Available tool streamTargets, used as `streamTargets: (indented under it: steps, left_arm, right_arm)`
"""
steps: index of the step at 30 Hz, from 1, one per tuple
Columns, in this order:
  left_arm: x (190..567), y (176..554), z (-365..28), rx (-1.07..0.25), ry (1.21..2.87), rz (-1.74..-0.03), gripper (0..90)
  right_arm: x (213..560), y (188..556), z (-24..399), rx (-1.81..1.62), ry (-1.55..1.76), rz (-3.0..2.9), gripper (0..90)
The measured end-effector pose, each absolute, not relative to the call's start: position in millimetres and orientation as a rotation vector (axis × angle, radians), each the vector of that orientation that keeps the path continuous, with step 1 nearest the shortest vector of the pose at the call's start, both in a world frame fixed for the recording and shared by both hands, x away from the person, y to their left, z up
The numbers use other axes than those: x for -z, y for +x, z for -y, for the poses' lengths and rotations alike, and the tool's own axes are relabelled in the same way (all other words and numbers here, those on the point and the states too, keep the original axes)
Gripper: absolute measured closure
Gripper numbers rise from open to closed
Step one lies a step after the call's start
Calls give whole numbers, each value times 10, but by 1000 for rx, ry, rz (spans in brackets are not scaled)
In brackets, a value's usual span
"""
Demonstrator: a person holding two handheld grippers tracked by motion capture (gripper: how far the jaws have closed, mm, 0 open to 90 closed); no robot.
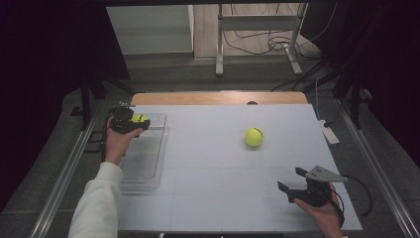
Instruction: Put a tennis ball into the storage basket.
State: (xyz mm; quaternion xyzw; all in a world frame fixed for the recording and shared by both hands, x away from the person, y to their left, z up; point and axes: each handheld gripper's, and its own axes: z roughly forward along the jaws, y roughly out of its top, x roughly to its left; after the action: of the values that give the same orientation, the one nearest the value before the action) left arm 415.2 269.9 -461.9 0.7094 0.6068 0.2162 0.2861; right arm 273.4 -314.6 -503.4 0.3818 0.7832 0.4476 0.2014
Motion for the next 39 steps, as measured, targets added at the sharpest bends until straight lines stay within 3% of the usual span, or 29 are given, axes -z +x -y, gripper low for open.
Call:
streamTargets:
  steps: [15, 39]
  left_arm:
    - [4740, 4225, -2668, -512, 1965, -1652, 269]
    - [4899, 4311, -2609, -519, 2079, -1705, 266]
  right_arm:
    - [5041, 2739, 3144, -1245, 1067, -2191, 125]
    - [5044, 2739, 3146, -1243, 1070, -2191, 125]
